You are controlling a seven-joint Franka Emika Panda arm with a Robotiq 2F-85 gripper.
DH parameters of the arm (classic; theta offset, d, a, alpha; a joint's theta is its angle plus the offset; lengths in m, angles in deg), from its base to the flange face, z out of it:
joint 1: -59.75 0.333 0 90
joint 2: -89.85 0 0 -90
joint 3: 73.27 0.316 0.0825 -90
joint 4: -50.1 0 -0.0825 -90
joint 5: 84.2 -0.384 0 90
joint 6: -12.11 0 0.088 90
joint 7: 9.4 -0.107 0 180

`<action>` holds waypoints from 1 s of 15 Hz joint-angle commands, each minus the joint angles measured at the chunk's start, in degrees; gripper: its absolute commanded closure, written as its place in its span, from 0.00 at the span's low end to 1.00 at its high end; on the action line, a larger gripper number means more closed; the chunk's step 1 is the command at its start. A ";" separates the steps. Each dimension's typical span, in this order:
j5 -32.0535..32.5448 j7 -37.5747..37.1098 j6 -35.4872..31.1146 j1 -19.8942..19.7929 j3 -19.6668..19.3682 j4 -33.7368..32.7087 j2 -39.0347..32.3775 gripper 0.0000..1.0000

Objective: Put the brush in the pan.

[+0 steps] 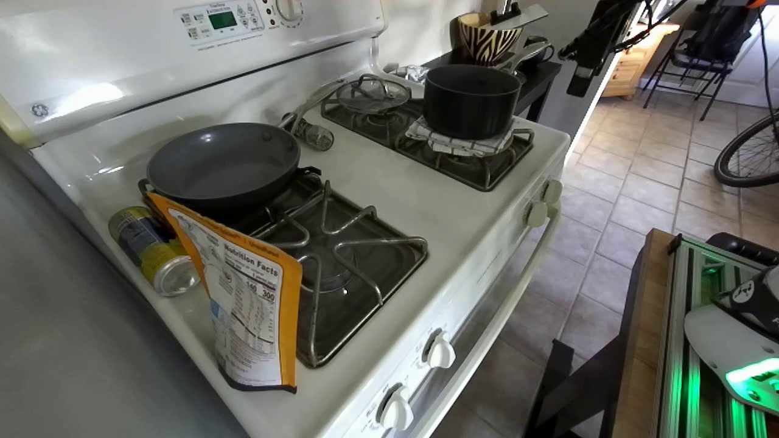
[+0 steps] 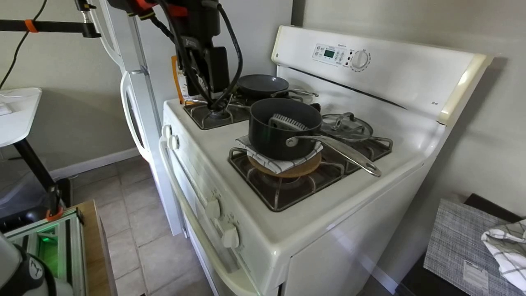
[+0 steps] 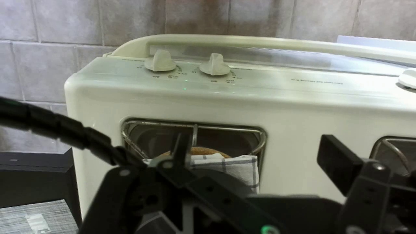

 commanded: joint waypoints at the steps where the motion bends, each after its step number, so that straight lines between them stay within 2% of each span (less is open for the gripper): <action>1: -0.13 0.09 0.14 -0.22 0.20 -0.12 -0.03 0.00; 6: -2.06 -12.04 -1.94 -4.03 0.32 -5.72 -4.59 0.00; 12: -1.33 -27.12 -1.74 -8.48 1.57 -17.33 -11.76 0.00; 13: -2.84 -29.34 -1.87 -8.45 1.32 -18.34 -12.00 0.00; 14: -1.04 -24.68 -1.58 -7.78 0.71 -15.35 -9.47 0.00; 15: -1.27 -26.44 -1.58 -7.94 0.81 -16.79 -10.45 0.00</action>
